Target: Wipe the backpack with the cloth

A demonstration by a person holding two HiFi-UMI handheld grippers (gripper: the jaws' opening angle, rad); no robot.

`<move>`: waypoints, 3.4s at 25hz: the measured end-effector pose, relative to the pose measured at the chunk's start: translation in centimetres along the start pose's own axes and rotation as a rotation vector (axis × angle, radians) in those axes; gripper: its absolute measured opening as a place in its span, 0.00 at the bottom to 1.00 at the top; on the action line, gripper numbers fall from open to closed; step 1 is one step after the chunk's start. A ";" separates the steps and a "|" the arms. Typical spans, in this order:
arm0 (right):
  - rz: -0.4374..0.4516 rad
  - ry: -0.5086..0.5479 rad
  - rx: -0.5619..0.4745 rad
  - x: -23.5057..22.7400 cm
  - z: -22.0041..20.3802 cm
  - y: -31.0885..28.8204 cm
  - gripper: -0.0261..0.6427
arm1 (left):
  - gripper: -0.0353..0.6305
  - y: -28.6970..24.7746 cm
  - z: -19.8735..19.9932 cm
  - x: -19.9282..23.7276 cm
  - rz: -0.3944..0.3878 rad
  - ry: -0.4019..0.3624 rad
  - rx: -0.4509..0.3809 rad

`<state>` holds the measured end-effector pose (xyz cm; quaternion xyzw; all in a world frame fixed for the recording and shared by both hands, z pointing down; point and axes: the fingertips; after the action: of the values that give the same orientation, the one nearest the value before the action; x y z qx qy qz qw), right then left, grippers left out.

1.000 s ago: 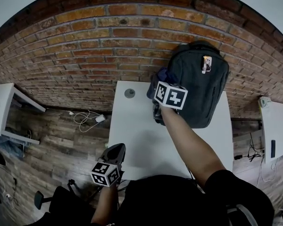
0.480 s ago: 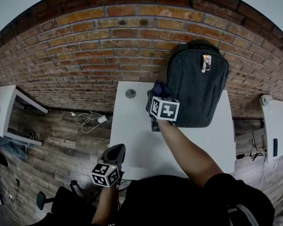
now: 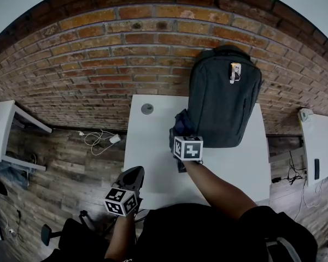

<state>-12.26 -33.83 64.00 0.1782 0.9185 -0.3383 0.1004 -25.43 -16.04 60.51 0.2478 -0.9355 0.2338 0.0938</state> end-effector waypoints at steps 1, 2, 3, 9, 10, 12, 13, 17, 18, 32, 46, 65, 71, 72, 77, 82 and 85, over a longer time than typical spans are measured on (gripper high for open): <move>0.004 0.010 0.008 -0.1 -0.6 0.2 0.19 | 0.05 -0.2 0.1 -0.2 -0.006 -0.001 0.001; 0.008 0.016 0.017 -0.2 -1.2 0.6 0.19 | 0.05 -0.3 0.2 -0.3 -0.010 -0.003 0.002; 0.013 0.021 0.025 -0.4 -1.7 1.0 0.19 | 0.05 -0.5 0.2 -0.4 -0.013 -0.006 0.002; 0.047 0.085 0.011 -1.8 -4.0 3.3 0.19 | 0.05 -1.1 0.4 -0.6 -0.030 -0.019 0.007; 0.047 0.093 0.006 -2.1 -4.1 3.8 0.19 | 0.05 -1.2 0.4 -0.7 -0.032 -0.020 0.008; 0.048 0.102 -0.004 -3.1 -4.5 5.0 0.19 | 0.05 -1.4 0.4 -0.8 -0.037 -0.021 0.010; 0.044 0.103 -0.009 -3.6 -4.8 5.5 0.19 | 0.05 -1.5 0.4 -0.8 -0.039 -0.022 0.011; -0.019 0.061 -0.026 -7.5 -5.7 7.9 0.19 | 0.05 -1.9 0.6 -0.9 -0.049 -0.026 0.016; -0.043 0.051 -0.032 -8.7 -5.8 8.5 0.19 | 0.05 -2.1 0.6 -1.0 -0.054 -0.027 0.018; -0.349 0.022 -0.181 -22.6 -3.0 16.4 0.19 | 0.05 -5.2 1.3 -3.5 -0.149 -0.072 0.049; -0.392 0.007 -0.439 -24.6 4.1 25.7 0.19 | 0.05 -6.8 3.4 -6.8 -0.173 -0.121 0.025; -0.159 0.122 -0.463 -26.9 -2.3 39.4 0.19 | 0.05 0.3 -4.2 -22.7 -0.031 -0.106 0.016; -0.136 0.103 -0.452 -27.9 -3.9 41.1 0.19 | 0.05 1.8 -5.3 -25.4 -0.028 -0.136 0.070; -0.134 0.091 -0.445 -28.0 -4.1 41.1 0.19 | 0.05 1.8 -5.0 -25.6 -0.029 -0.143 0.072; -0.151 0.101 -0.438 -27.9 -5.0 41.6 0.19 | 0.05 2.4 -4.6 -26.3 -0.028 -0.168 0.077; -0.111 0.068 -0.470 -26.2 -4.8 42.3 0.19 | 0.05 3.5 -4.8 -26.5 -0.044 -0.196 0.078; -0.082 0.074 -0.482 -24.2 -4.9 43.0 0.19 | 0.05 5.0 -5.0 -26.5 -0.045 -0.200 0.070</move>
<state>26.60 -6.45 49.93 0.1236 0.9823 -0.1063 0.0927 -4.88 1.33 55.26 0.2938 -0.9257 0.2381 -0.0037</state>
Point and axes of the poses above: the fingertips, and each gripper's own axes: y backward along the fingers, x to its left, z out of its top, and after that the axes turned 6 degrees about -y, right-handed
